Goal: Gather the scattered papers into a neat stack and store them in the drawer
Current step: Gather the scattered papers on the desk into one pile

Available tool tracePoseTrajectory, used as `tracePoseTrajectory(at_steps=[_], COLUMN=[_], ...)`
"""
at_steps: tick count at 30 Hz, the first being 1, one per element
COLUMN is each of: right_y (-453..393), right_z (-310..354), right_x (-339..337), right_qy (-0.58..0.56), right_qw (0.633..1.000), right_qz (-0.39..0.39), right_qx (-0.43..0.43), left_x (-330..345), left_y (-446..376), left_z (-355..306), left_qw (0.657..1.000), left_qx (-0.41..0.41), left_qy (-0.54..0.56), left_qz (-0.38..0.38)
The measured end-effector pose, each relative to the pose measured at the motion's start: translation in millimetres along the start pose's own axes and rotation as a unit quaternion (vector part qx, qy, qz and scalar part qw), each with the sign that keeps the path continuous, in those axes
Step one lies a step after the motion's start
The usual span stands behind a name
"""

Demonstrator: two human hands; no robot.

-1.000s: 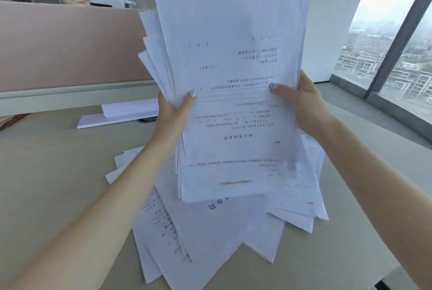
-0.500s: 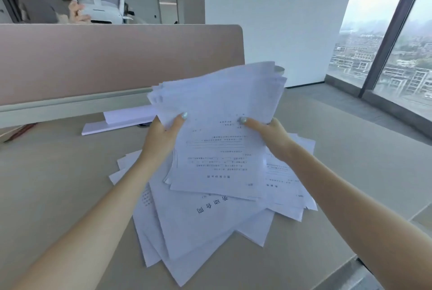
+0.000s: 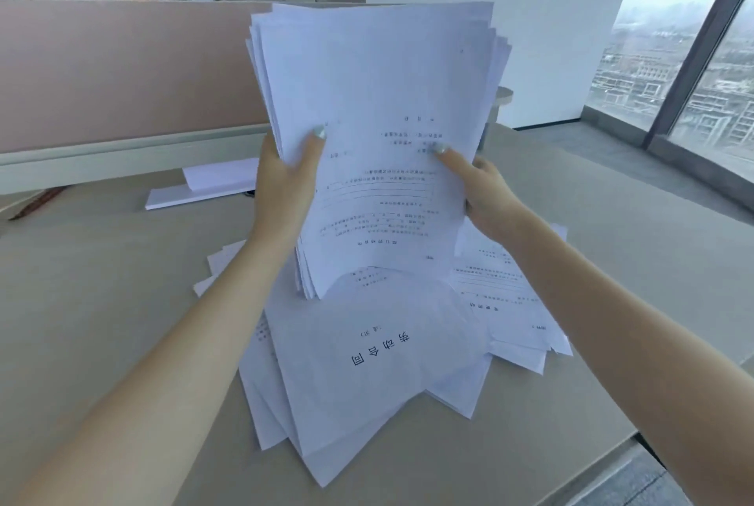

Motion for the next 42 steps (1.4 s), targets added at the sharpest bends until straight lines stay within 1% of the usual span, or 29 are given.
tracePoseTrajectory(at_steps=[2, 4, 7, 9, 10, 13, 15, 16, 19, 20, 21, 23, 25, 26, 27, 28, 29, 31, 32, 34, 35, 36, 37, 38, 40, 41, 42], right_y=[0, -1, -5, -7, -7, -3, 0, -1, -7, -9, -10, -5, 6, 12, 16, 18, 19, 17, 16, 16, 17, 17, 19, 22, 28, 30, 30], right_z=[-21, -21, 2, 8, 3, -34, -50, -50, -28, -19, -14, -24, -57, -77, -93, -101, -102, -97, -96, -94, -93, -94, -94, -95, -94, -94, -94], right_x=[6, 11, 10, 8, 10, 23, 33, 34, 20, 15, 12, 12, 16, 15, 16, 16, 15, 14, 14, 16, 16, 17, 18, 20, 24, 27, 30], right_qy=[0.018, 0.017, -0.011, -0.033, -0.027, 0.039, 0.082, 0.098, 0.147, 0.164, 0.184, 0.229, 0.299, 0.344, 0.391, 0.429, 0.446, 0.464, 0.474, 0.470, 0.459, 0.447, 0.438, 0.430, 0.413, 0.406, 0.397], right_qw=[0.999, 0.999, 0.998, 0.998, 0.999, 0.998, 0.993, 0.991, 0.988, 0.985, 0.982, 0.969, 0.936, 0.914, 0.893, 0.879, 0.878, 0.877, 0.873, 0.875, 0.881, 0.887, 0.891, 0.896, 0.904, 0.908, 0.913], right_qz=[-0.003, -0.019, -0.049, -0.040, -0.027, 0.032, 0.065, 0.060, -0.003, -0.007, 0.006, 0.078, 0.150, 0.169, 0.172, 0.156, 0.124, 0.075, 0.069, 0.065, 0.064, 0.064, 0.065, 0.067, 0.068, 0.068, 0.068], right_qx=[0.029, 0.023, -0.021, -0.035, -0.028, 0.035, 0.060, 0.064, 0.055, 0.044, 0.037, 0.053, 0.108, 0.134, 0.143, 0.135, 0.123, 0.097, 0.091, 0.095, 0.099, 0.101, 0.098, 0.094, 0.084, 0.076, 0.070], left_x=[-4, -2, -3, -8, -11, -19, -21, -21, -16, -17, -20, -27, -38, -46, -55, -67, -75, -79, -81, -81, -80, -79, -78, -80, -84, -87, -90], left_y=[8, 12, 9, 6, 8, 26, 38, 39, 30, 27, 26, 35, 62, 79, 94, 106, 114, 118, 118, 119, 120, 121, 121, 121, 117, 114, 113], left_z=[32, 39, 15, 8, 11, 47, 63, 65, 48, 42, 41, 49, 71, 82, 92, 101, 107, 109, 106, 105, 103, 101, 100, 101, 103, 101, 97], left_qw=[0.999, 0.998, 1.000, 0.999, 0.999, 0.999, 0.995, 0.992, 0.987, 0.985, 0.984, 0.977, 0.959, 0.949, 0.941, 0.933, 0.928, 0.919, 0.913, 0.888, 0.879, 0.878, 0.883, 0.893, 0.919, 0.931, 0.936], left_qx=[-0.039, -0.037, 0.004, 0.011, 0.005, -0.048, -0.098, -0.118, -0.139, -0.148, -0.165, -0.210, -0.281, -0.311, -0.330, -0.346, -0.360, -0.384, -0.393, -0.417, -0.421, -0.421, -0.419, -0.416, -0.390, -0.361, -0.341], left_qy=[-0.021, -0.025, 0.016, 0.037, 0.039, 0.008, -0.019, -0.035, -0.068, -0.075, -0.068, -0.035, -0.038, -0.060, -0.079, -0.093, -0.090, -0.035, 0.008, 0.106, 0.140, 0.153, 0.150, 0.121, 0.011, -0.045, -0.079], left_qz=[0.028, 0.039, -0.003, -0.019, -0.016, 0.010, 0.015, 0.020, 0.037, 0.036, 0.029, 0.023, 0.017, 0.010, -0.002, -0.024, -0.045, -0.084, -0.113, -0.163, -0.174, -0.167, -0.147, -0.119, -0.058, -0.040, -0.031])
Point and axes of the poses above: each hand's wrist, its own y-axis away from the middle knuckle, its own x-axis out of the palm, z = x × y, the point moved 9 cm from there along -y, towards the middle knuckle, and after that the axes turned 14 degrees about y, right-handed, at the moved point
